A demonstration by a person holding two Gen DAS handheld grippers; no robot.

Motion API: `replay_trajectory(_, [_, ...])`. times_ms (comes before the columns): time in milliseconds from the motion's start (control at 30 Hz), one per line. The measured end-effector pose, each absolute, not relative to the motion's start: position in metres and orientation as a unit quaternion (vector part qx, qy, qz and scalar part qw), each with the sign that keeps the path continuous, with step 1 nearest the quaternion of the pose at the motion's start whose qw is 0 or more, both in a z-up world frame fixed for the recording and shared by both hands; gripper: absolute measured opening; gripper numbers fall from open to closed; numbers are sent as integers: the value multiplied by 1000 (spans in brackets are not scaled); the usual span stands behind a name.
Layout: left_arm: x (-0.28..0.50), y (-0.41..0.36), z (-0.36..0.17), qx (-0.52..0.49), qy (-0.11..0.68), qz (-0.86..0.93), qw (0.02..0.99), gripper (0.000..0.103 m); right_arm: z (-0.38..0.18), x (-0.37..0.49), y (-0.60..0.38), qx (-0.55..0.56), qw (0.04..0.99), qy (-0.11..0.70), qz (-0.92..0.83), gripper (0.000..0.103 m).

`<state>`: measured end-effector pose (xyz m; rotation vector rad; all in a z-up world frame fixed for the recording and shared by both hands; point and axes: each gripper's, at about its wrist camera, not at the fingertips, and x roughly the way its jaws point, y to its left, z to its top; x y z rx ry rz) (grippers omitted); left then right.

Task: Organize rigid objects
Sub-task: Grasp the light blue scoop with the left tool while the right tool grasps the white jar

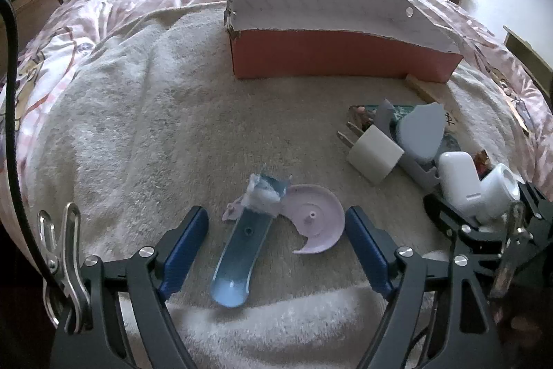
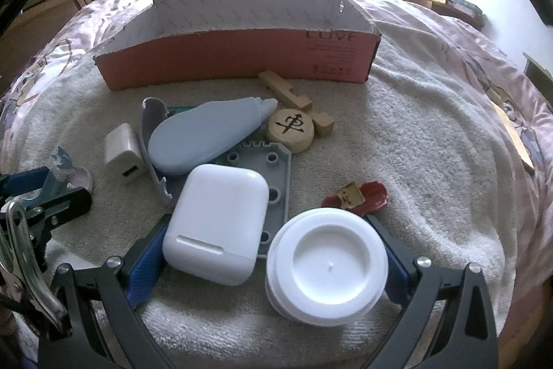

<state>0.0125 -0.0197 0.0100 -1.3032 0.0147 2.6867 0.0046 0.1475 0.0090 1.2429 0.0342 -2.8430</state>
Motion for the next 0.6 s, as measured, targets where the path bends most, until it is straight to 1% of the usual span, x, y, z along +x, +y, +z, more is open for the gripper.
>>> replay_trajectory(167, [16, -25, 16, -419, 8, 905, 75, 83, 10, 5, 150, 400, 26, 3, -916, 103])
replay_trajectory(200, [16, -28, 18, -416, 5, 907, 74, 81, 11, 5, 150, 399, 28, 1, -916, 103])
replay_trajectory(233, [16, -31, 19, -413, 0, 908, 73, 79, 11, 5, 150, 399, 28, -1, -917, 103])
replay_trajectory(267, [16, -33, 20, -412, -3, 908, 72, 75, 11, 5, 150, 399, 29, -1, -917, 103])
replay_trajectory(333, [14, -36, 21, -411, -8, 909, 72, 72, 10, 6, 150, 398, 29, -2, -917, 103])
replay_trajectory(400, [14, -35, 20, -412, -4, 908, 72, 61, 10, 6, 150, 398, 30, -3, -917, 103])
replay_trajectory(500, [18, -34, 20, -411, 2, 908, 86, 53, 11, 7, 152, 397, 34, -9, -917, 103])
replay_trajectory(600, [23, -35, 21, -411, 7, 908, 85, 48, 12, 7, 153, 396, 37, -13, -917, 102])
